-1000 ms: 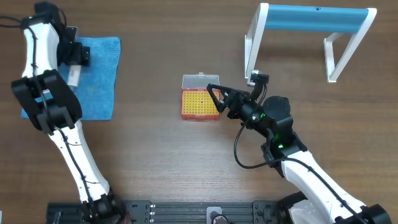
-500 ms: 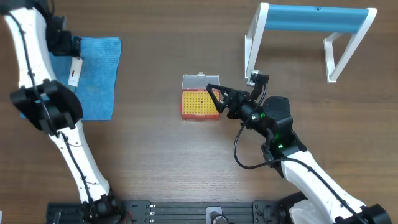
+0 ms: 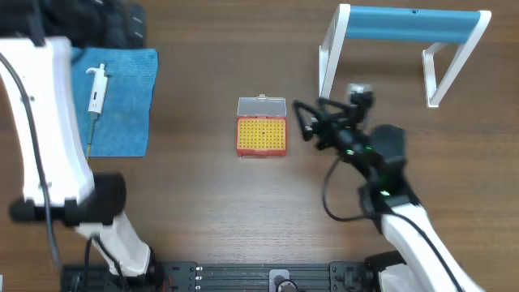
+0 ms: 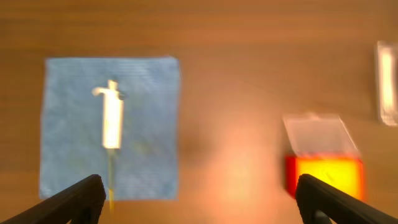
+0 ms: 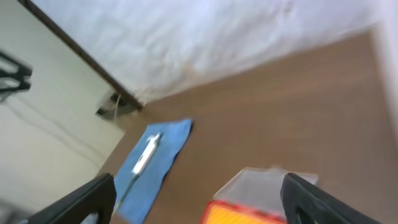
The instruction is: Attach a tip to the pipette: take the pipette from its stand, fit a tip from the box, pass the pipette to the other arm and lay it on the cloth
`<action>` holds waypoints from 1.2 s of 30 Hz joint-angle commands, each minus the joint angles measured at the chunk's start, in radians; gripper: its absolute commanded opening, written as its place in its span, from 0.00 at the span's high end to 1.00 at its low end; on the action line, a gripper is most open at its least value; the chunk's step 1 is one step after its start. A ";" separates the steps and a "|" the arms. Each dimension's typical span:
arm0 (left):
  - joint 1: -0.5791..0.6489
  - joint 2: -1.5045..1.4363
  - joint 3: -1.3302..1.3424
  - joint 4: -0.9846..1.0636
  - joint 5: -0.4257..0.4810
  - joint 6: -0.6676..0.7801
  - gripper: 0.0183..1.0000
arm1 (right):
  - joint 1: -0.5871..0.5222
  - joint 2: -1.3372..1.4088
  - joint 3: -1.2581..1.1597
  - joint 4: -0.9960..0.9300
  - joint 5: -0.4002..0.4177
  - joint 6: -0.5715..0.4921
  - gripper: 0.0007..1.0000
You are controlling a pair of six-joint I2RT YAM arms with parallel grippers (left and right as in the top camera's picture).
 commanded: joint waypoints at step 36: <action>-0.103 -0.913 -1.691 0.640 -0.050 -0.496 0.01 | -0.537 -1.051 -0.067 -1.117 0.217 -0.537 0.14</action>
